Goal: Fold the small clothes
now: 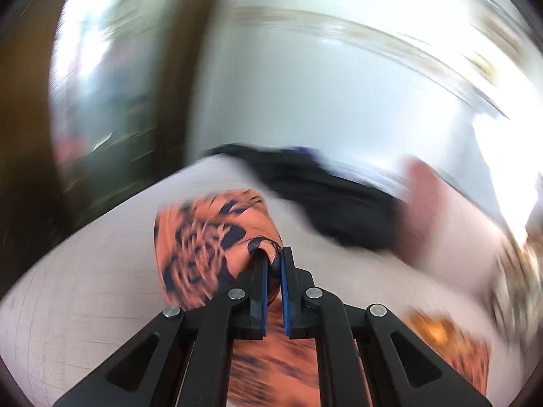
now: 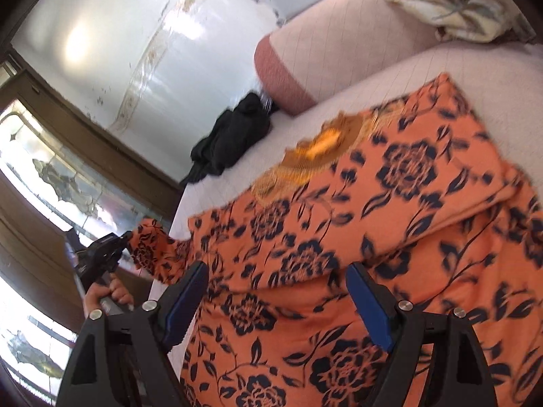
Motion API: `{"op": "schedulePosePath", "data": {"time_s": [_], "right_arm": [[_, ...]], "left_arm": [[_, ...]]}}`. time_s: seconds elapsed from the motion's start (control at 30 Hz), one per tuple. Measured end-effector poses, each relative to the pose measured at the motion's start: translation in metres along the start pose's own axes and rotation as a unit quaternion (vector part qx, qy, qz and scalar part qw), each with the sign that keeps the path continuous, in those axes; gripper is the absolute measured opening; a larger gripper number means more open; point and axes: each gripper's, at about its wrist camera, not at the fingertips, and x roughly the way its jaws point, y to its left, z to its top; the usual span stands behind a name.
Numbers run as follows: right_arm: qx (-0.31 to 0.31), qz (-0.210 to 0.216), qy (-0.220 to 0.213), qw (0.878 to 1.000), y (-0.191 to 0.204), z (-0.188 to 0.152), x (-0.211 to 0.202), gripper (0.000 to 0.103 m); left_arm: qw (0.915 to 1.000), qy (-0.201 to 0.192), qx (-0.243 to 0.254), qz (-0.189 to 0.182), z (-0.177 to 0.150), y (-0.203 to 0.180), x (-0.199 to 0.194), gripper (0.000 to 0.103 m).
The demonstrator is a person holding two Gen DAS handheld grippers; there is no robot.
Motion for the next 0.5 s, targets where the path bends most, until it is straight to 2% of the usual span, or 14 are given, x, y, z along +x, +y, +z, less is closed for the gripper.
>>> {"op": "schedulePosePath", "data": {"time_s": [0.07, 0.13, 0.17, 0.23, 0.3, 0.33, 0.4, 0.47, 0.5], "right_arm": [[0.01, -0.009, -0.032, 0.999, -0.008, 0.012, -0.014, 0.085], [0.028, -0.015, -0.058, 0.998, -0.017, 0.022, -0.025, 0.085], [0.039, -0.019, -0.071, 0.997, -0.023, 0.028, -0.03, 0.085], [0.056, -0.034, -0.092, 0.994, -0.034, 0.037, -0.037, 0.085], [0.067, -0.05, -0.105, 0.991, -0.045, 0.045, -0.043, 0.085], [0.074, -0.055, -0.105, 0.99, -0.051, 0.049, -0.044, 0.085], [0.088, -0.06, -0.097, 0.99, -0.061, 0.058, -0.042, 0.085], [0.099, -0.057, -0.087, 0.99, -0.07, 0.064, -0.035, 0.085], [0.101, -0.056, -0.082, 0.99, -0.073, 0.067, -0.033, 0.085]], "left_arm": [[0.9961, 0.004, 0.075, -0.048, -0.018, -0.062, -0.016, 0.006], [0.9796, 0.036, 0.163, -0.111, -0.053, -0.131, -0.027, 0.01], [0.9661, 0.057, 0.214, -0.132, -0.08, -0.167, -0.032, 0.011], [0.9396, 0.093, 0.299, -0.137, -0.126, -0.213, -0.037, 0.016], [0.9271, 0.115, 0.332, -0.131, -0.151, -0.23, -0.044, 0.018], [0.9253, 0.125, 0.33, -0.139, -0.156, -0.231, -0.048, 0.02], [0.9334, 0.121, 0.31, -0.133, -0.146, -0.217, -0.052, 0.033], [0.9518, 0.101, 0.271, -0.101, -0.124, -0.186, -0.051, 0.061], [0.9628, 0.091, 0.24, -0.083, -0.11, -0.166, -0.051, 0.066]]}}
